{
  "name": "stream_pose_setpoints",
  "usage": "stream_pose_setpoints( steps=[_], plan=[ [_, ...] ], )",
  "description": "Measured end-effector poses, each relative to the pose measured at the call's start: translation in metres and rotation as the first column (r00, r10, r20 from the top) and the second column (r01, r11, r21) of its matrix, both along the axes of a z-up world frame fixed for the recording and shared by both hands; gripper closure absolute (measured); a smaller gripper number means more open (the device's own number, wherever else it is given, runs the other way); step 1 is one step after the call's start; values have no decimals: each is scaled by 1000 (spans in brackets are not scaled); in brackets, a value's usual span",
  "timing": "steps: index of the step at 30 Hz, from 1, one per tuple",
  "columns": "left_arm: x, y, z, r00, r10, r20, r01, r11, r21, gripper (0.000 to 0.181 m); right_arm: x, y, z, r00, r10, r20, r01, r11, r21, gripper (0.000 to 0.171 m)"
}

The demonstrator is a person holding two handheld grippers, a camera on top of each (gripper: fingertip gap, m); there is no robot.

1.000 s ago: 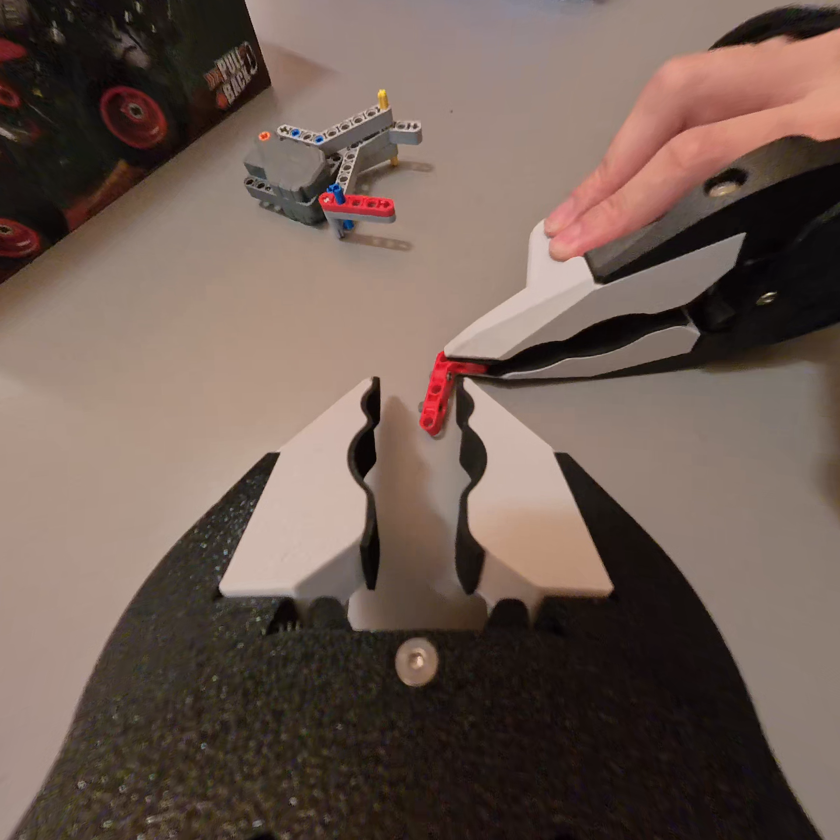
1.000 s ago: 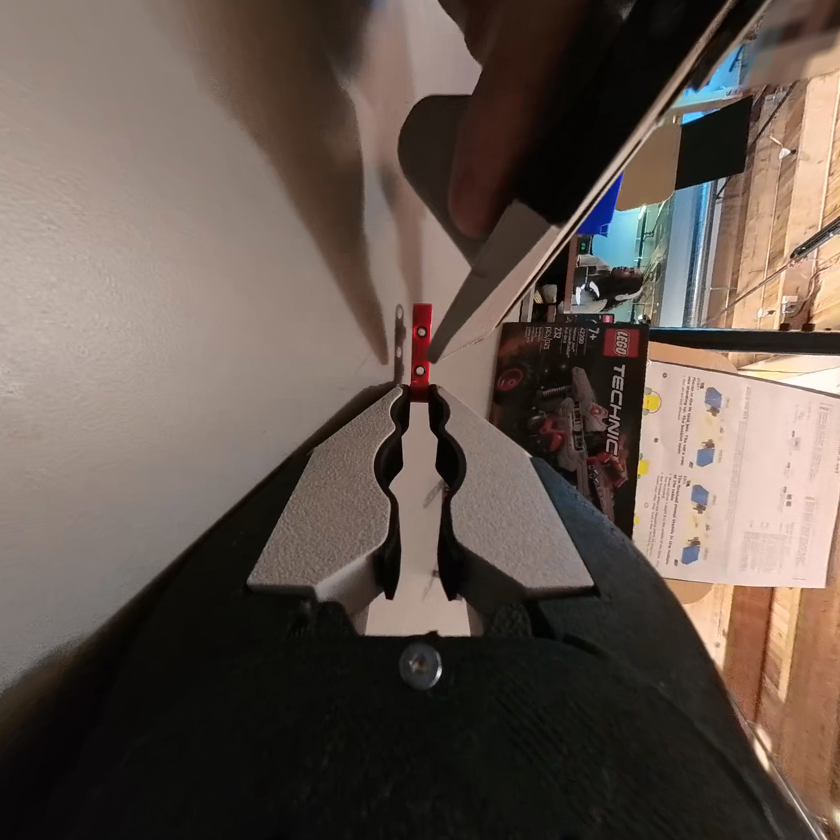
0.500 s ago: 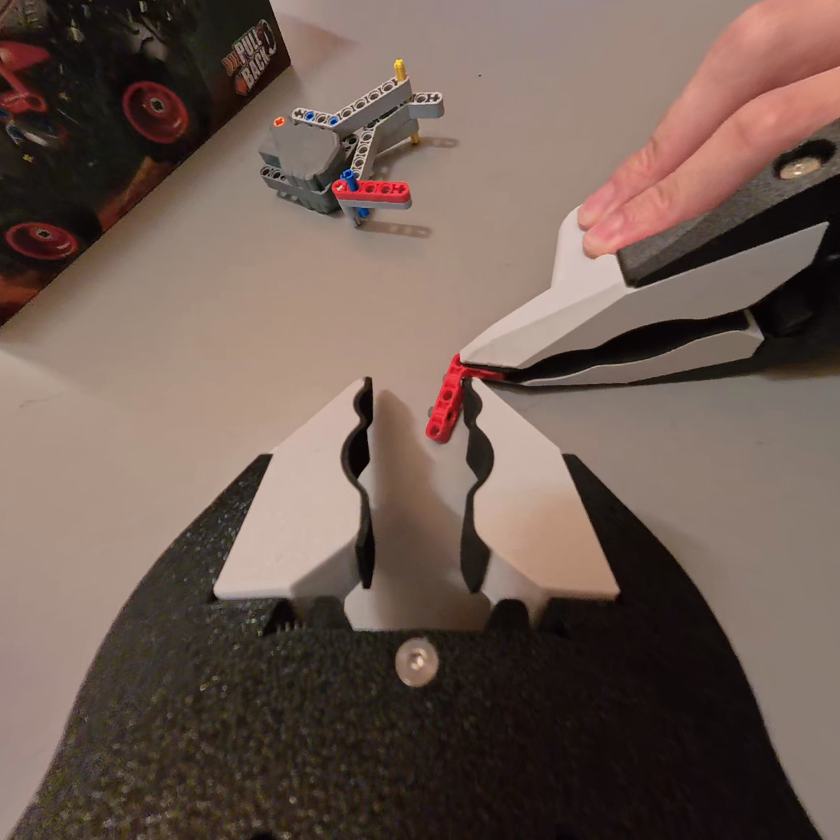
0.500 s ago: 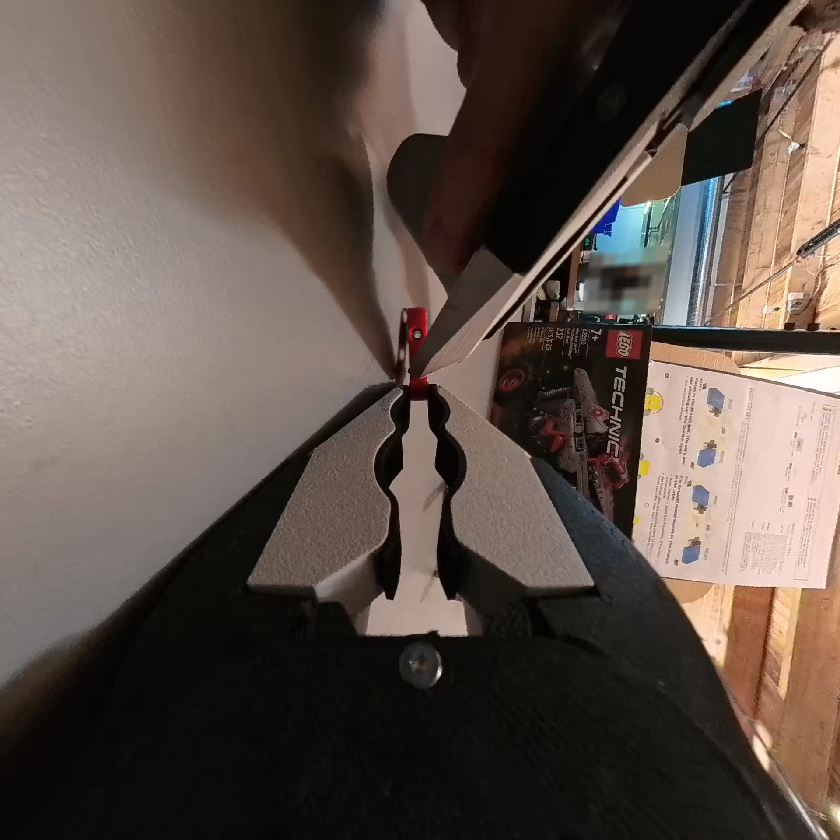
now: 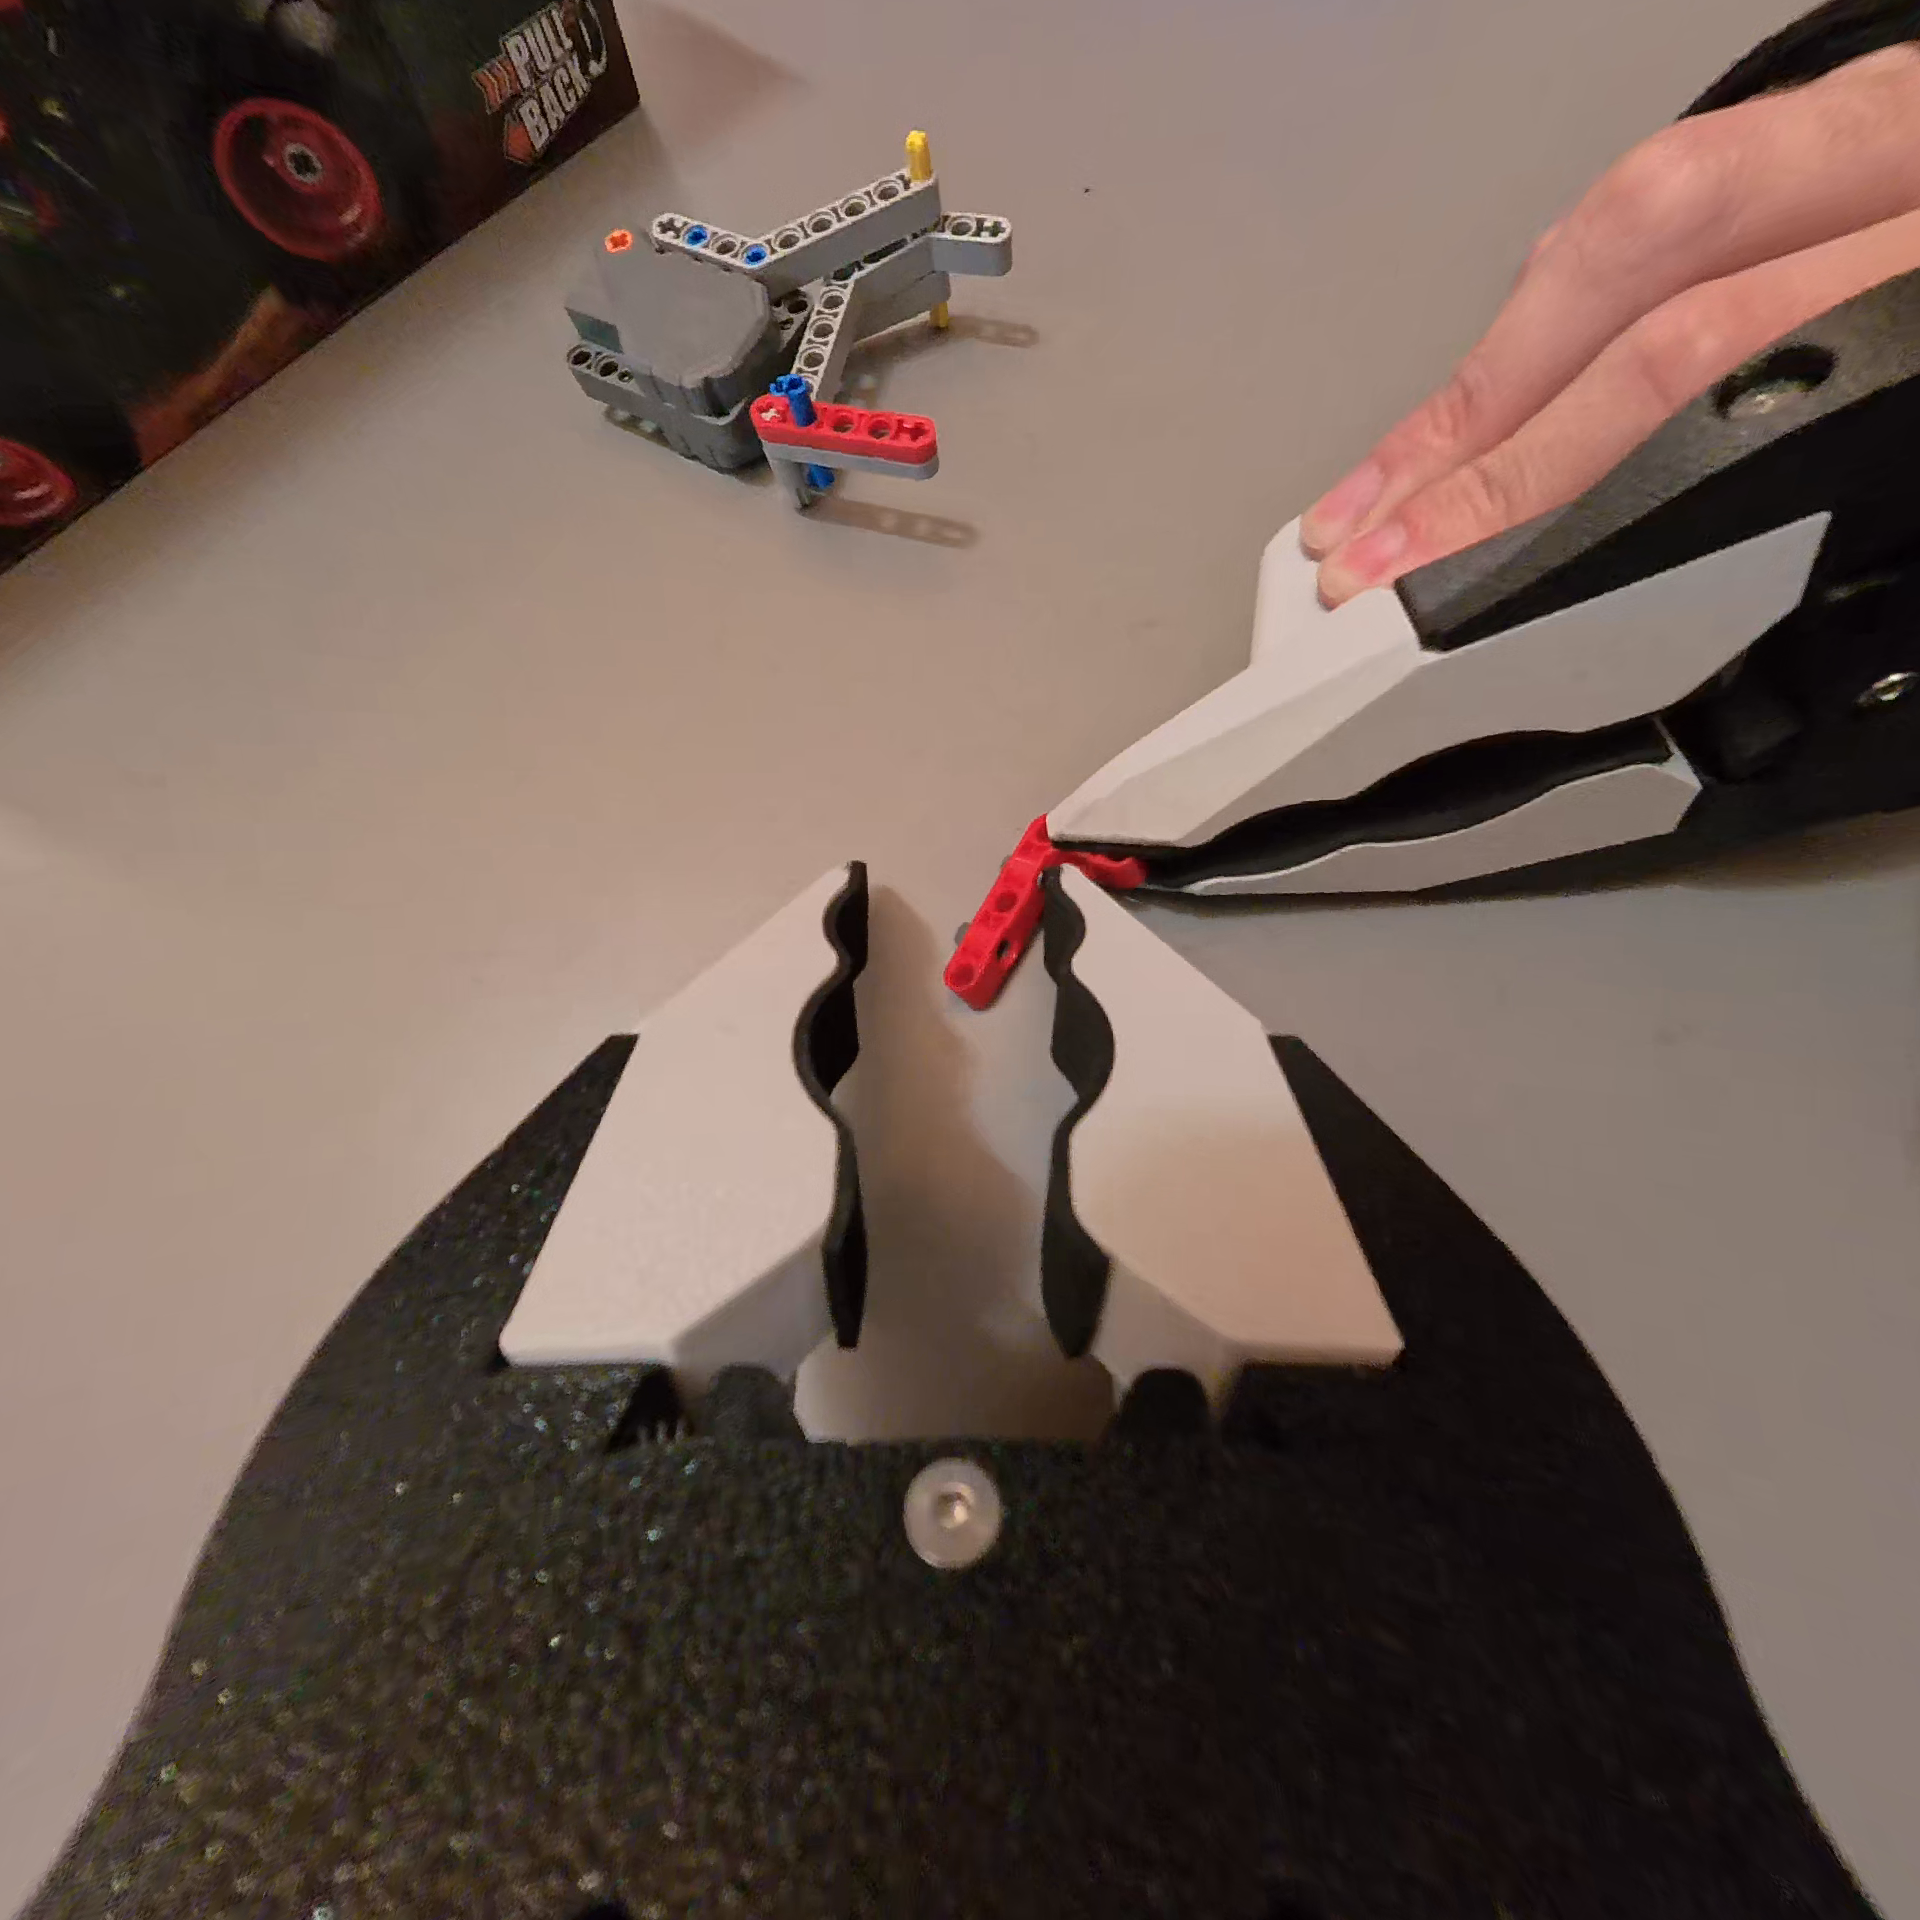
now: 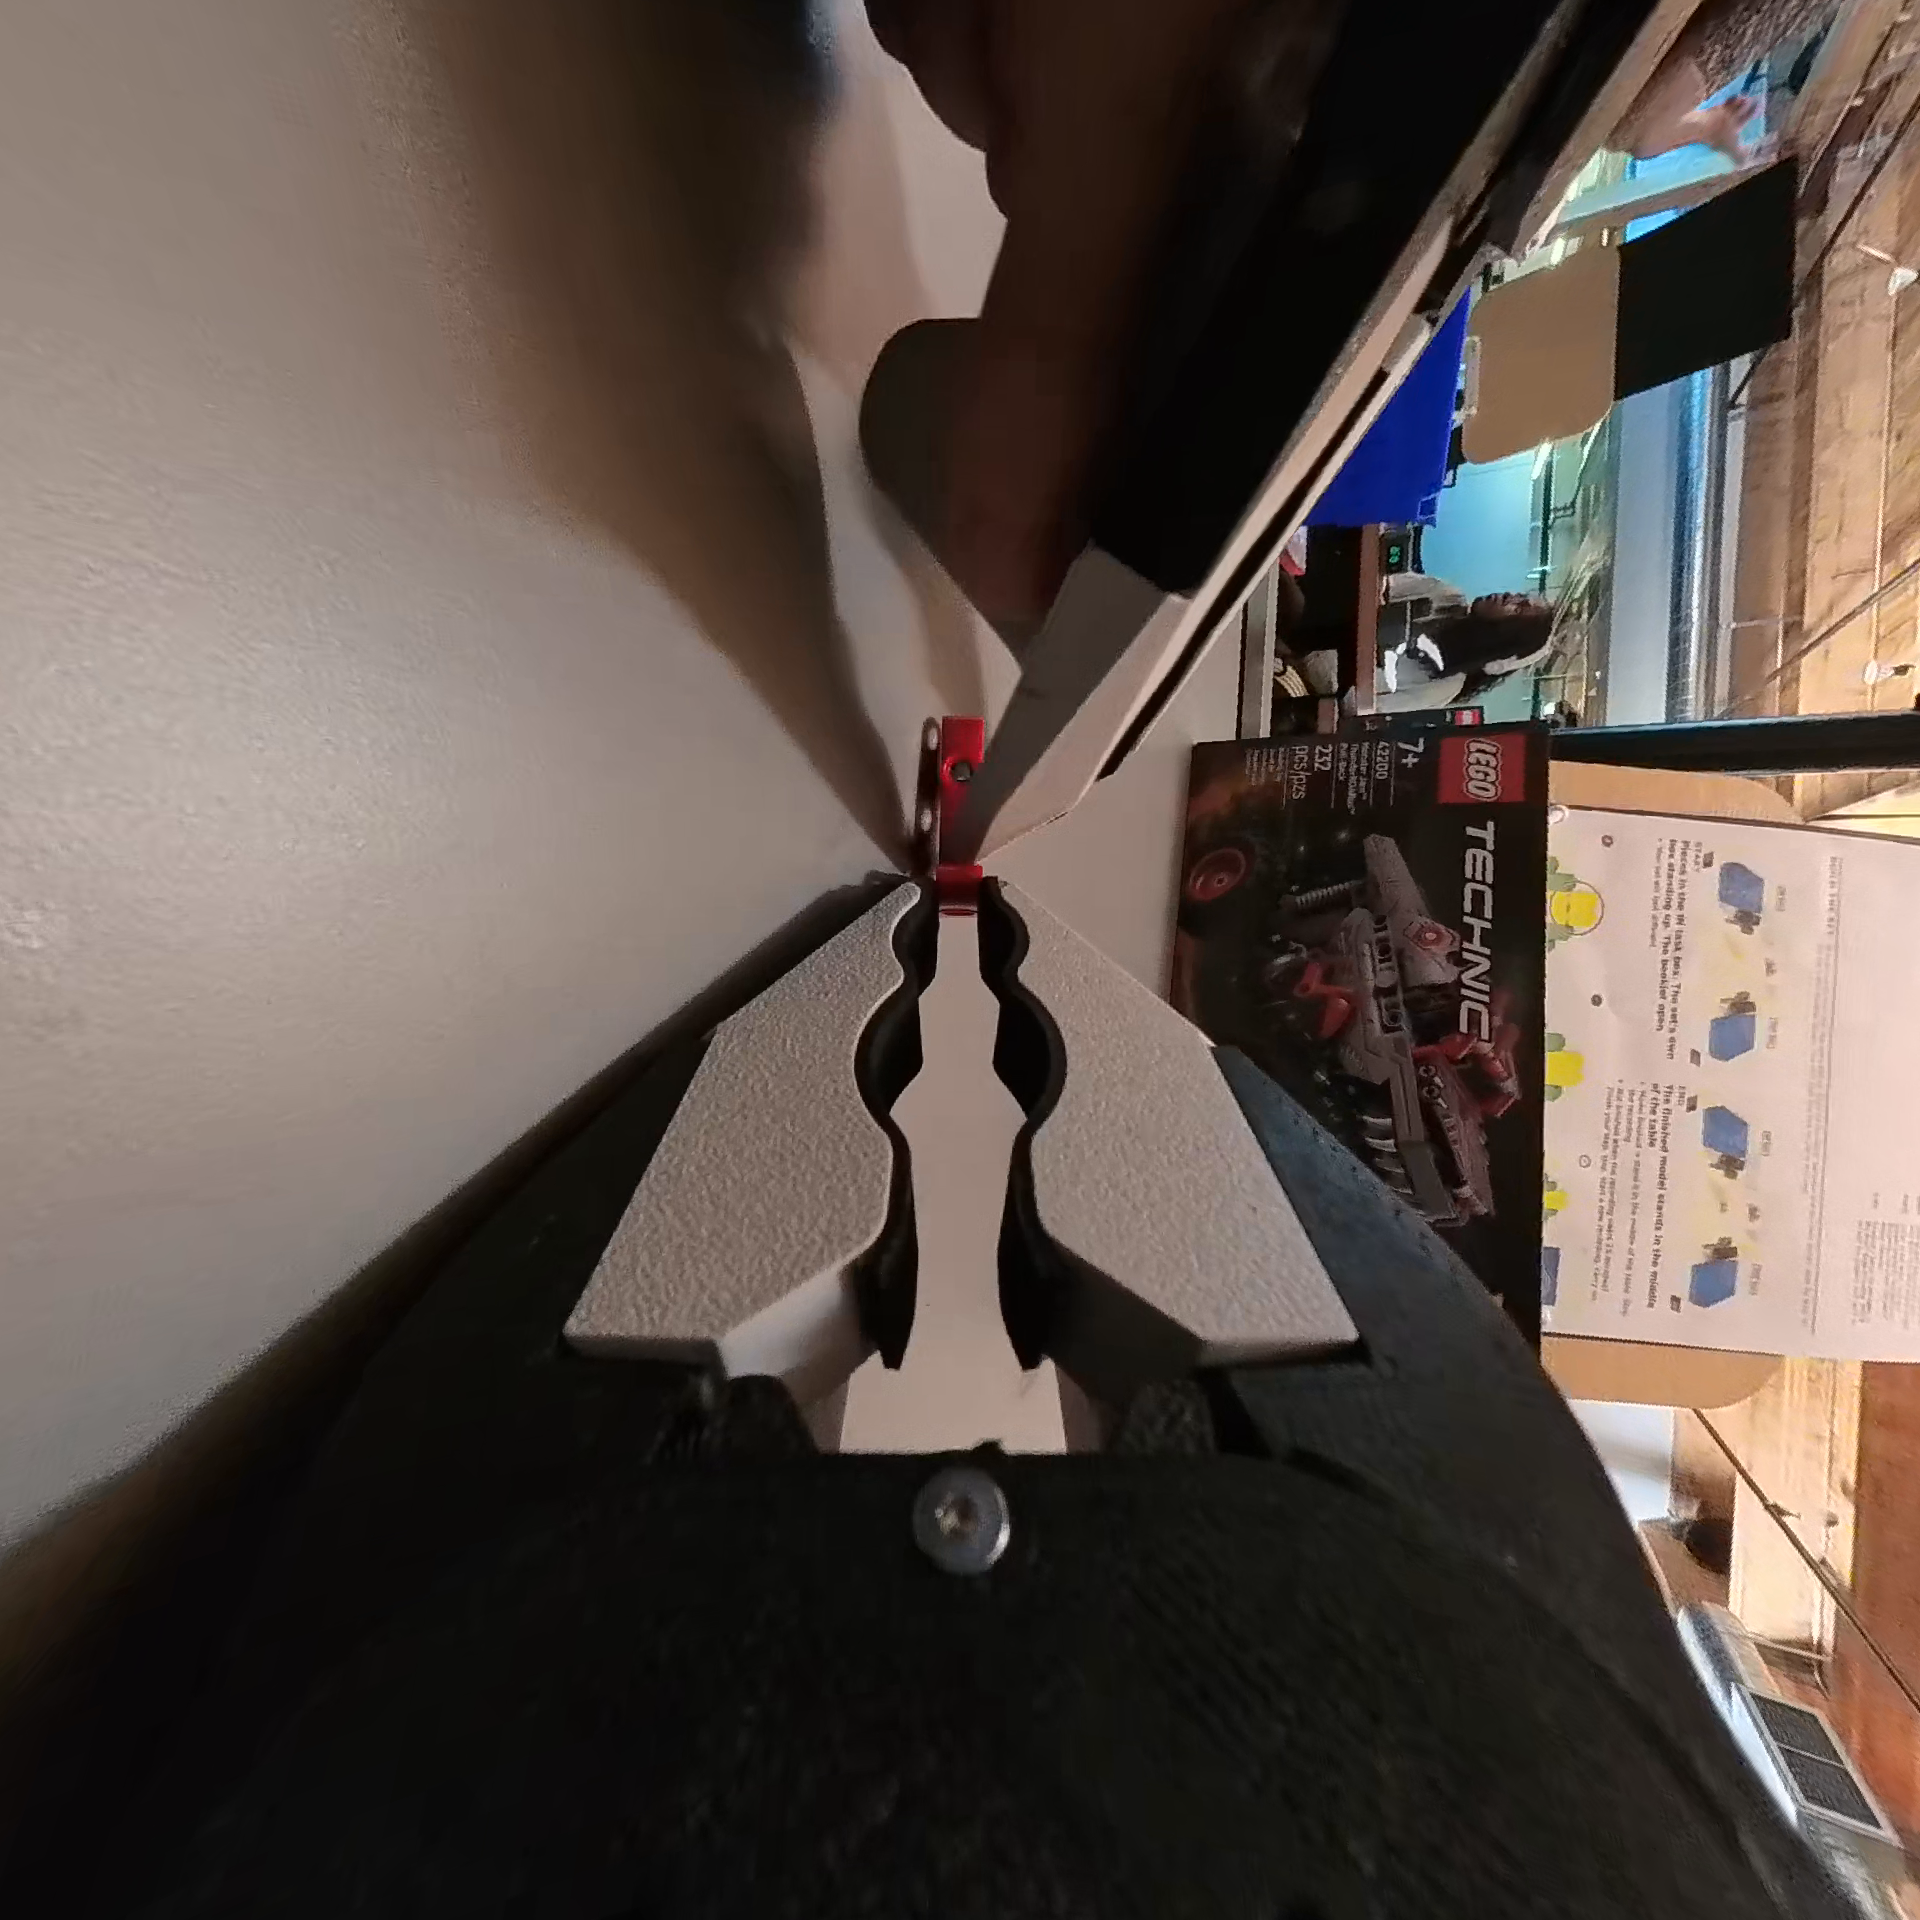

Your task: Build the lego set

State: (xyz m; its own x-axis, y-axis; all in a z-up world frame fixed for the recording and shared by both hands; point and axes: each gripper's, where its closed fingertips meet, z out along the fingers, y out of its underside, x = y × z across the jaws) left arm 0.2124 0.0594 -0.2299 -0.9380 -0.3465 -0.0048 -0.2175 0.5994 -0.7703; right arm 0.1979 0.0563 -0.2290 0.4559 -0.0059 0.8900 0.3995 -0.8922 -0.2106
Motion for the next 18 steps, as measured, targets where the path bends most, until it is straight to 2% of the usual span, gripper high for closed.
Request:
stream_pose_setpoints(
  steps=[4, 7, 11, 13, 15, 18],
  plan=[
    [2, 1, 0, 999, 12, 40, -12, 1000, 17, 148, 0, 0, 0, 1000, -3, -22, 4, 1000, 15, 164],
    [6, 3, -1, 997, 47, 64, -49, 998, 27, 140, 0, 0, 0, 1000, -2, -27, 3, 1000, 10, 164],
    [7, 4, -2, 997, 71, 17, -71, 997, 20, 137, 0, 0, -1, 999, 6, -36, -6, 1000, 3, 165],
    [5, 1, -3, 998, 60, 1, -60, 998, 19, 144, 0, 0, -1, 999, 7, -49, -7, 1000, 10, 165],
    [1, -2, -3, 999, 39, 2, -39, 999, 21, 157, 1, 0, -1, 998, 3, -61, -2, 1000, 20, 165],
    [0, -4, -2, 999, 7, 51, -9, 1000, 29, 163, 2, -1, -1, 999, -17, -39, 18, 1000, 16, 165]
  ],
)
